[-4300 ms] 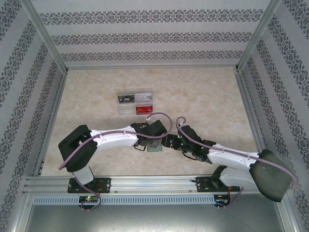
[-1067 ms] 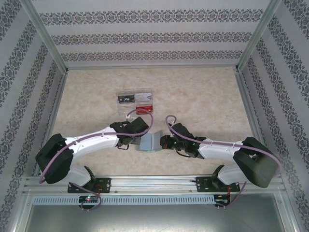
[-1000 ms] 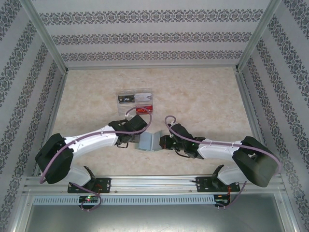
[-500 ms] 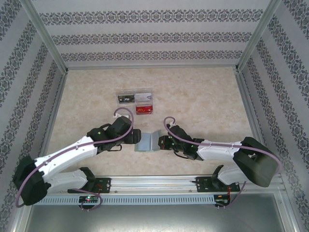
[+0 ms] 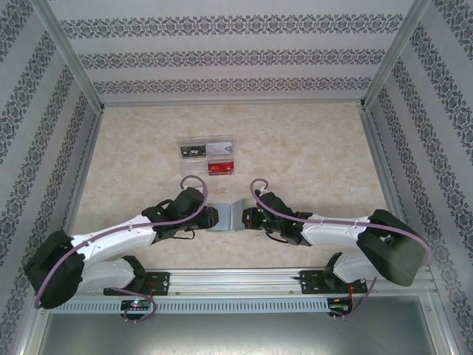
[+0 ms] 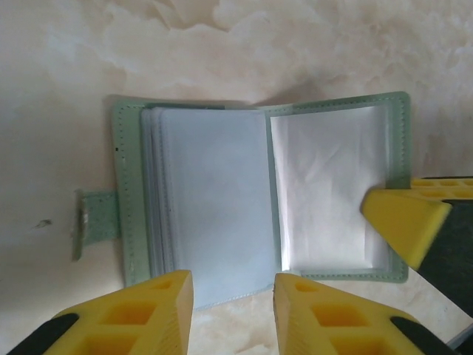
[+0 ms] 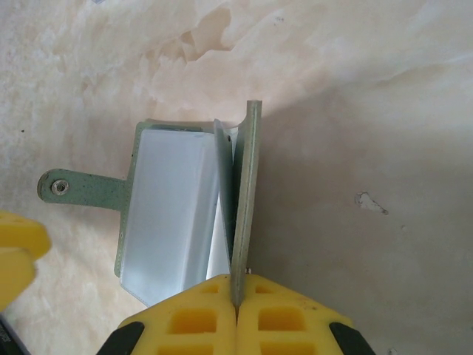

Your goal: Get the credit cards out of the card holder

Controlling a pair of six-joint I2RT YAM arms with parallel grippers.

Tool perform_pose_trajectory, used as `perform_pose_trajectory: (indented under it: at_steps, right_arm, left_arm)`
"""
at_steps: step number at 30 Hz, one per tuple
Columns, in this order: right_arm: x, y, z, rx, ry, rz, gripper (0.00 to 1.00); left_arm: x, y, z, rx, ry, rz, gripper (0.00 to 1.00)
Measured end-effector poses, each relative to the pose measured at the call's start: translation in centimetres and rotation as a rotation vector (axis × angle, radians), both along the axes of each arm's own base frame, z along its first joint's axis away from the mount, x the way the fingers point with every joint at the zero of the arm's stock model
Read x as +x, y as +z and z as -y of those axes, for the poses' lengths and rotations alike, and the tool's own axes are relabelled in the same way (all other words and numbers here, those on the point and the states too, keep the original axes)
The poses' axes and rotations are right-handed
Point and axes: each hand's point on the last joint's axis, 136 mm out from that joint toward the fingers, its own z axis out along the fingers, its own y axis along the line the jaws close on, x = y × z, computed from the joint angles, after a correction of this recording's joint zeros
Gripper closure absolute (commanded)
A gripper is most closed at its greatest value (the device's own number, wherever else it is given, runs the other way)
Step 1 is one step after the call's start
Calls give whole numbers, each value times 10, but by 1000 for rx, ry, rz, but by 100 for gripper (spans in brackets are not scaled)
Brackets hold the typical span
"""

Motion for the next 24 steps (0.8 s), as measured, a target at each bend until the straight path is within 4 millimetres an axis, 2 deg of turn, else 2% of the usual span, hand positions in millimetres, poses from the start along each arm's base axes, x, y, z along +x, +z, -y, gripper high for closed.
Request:
perform_pose_trajectory:
  at_steps: [3, 14, 24]
  right_arm:
    - [-1, 0, 0, 0, 2, 0, 100]
    - [-1, 0, -1, -2, 3, 2, 100]
    - [-1, 0, -1, -4, 0, 4, 100]
  left_arm:
    - [2, -10, 4, 4, -3, -21, 65]
    - [-1, -42, -1, 82, 4, -89, 64]
    - [3, -42, 6, 59, 1, -83, 63]
